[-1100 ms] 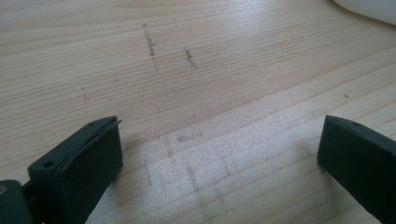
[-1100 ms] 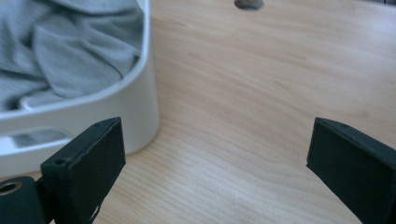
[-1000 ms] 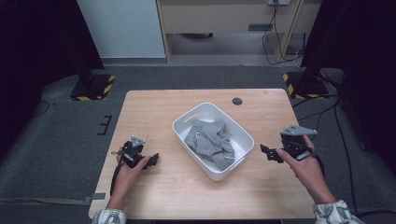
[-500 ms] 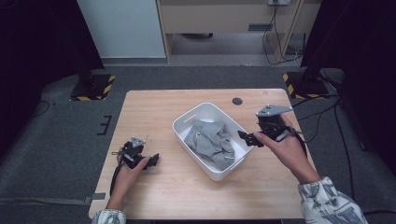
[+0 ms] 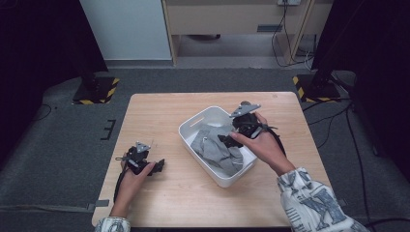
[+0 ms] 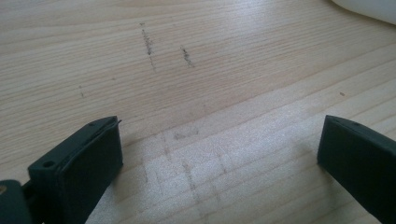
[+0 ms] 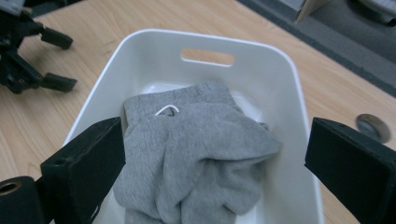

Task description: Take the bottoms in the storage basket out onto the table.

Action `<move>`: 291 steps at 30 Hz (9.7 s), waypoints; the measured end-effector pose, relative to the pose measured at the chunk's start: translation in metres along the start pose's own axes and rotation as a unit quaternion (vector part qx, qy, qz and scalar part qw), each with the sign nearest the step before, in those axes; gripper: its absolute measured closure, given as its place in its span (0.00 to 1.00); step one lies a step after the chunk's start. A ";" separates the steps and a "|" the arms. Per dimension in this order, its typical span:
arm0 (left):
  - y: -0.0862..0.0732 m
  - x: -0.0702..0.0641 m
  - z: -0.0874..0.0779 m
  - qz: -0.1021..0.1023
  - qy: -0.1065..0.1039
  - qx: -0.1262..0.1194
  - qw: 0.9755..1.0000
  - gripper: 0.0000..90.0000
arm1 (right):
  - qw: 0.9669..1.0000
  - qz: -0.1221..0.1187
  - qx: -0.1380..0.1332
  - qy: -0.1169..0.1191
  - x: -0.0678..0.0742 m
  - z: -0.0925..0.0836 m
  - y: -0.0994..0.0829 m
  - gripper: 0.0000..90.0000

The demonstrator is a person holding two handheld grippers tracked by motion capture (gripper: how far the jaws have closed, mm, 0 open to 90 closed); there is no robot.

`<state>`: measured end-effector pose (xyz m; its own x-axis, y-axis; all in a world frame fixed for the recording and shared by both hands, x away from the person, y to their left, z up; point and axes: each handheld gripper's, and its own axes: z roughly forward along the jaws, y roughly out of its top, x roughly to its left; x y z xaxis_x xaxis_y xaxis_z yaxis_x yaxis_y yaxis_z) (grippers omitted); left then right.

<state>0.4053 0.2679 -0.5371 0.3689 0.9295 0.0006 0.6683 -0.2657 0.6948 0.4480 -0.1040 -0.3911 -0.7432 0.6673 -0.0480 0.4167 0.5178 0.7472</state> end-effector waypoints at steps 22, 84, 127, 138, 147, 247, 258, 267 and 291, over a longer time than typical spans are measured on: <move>0.000 0.000 0.000 0.002 -0.002 0.001 1.000 0.00 | 0.996 0.004 0.084 0.027 0.011 0.093 -0.011 0.04; 0.000 0.000 -0.001 0.006 -0.006 0.001 1.000 0.00 | 0.990 -0.074 0.114 -0.033 0.017 0.126 -0.036 0.57; 0.000 0.000 -0.001 0.006 -0.007 0.000 1.000 0.00 | 0.999 -0.008 0.031 0.005 -0.001 0.087 -0.014 0.61; -0.001 0.000 -0.001 0.007 -0.007 0.001 1.000 0.00 | 1.000 0.004 0.006 0.007 -0.010 0.069 -0.001 0.61; -0.001 0.000 -0.001 0.007 -0.007 0.001 1.000 0.00 | 1.000 0.008 0.002 0.006 -0.014 0.063 0.004 0.61; -0.001 0.000 -0.001 0.008 -0.009 -0.001 1.000 0.00 | 0.995 0.039 -0.087 -0.022 -0.055 -0.022 0.022 0.61; -0.001 0.000 -0.001 0.008 -0.008 -0.001 1.000 0.00 | 0.994 0.048 -0.089 -0.035 -0.066 -0.032 0.016 0.61; -0.001 0.000 -0.001 0.008 -0.009 -0.001 1.000 0.00 | 0.993 0.058 -0.091 -0.049 -0.079 -0.041 0.009 0.61; -0.001 0.000 -0.001 0.007 -0.008 -0.001 1.000 0.00 | 0.987 0.097 -0.087 -0.096 -0.119 -0.057 -0.030 0.61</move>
<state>0.4037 0.2683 -0.5372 0.3891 0.9212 -0.0004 0.6619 -0.2792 0.6957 0.4939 -0.2292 -0.3695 -0.5382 0.8428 -0.0049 0.4335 0.2817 0.8560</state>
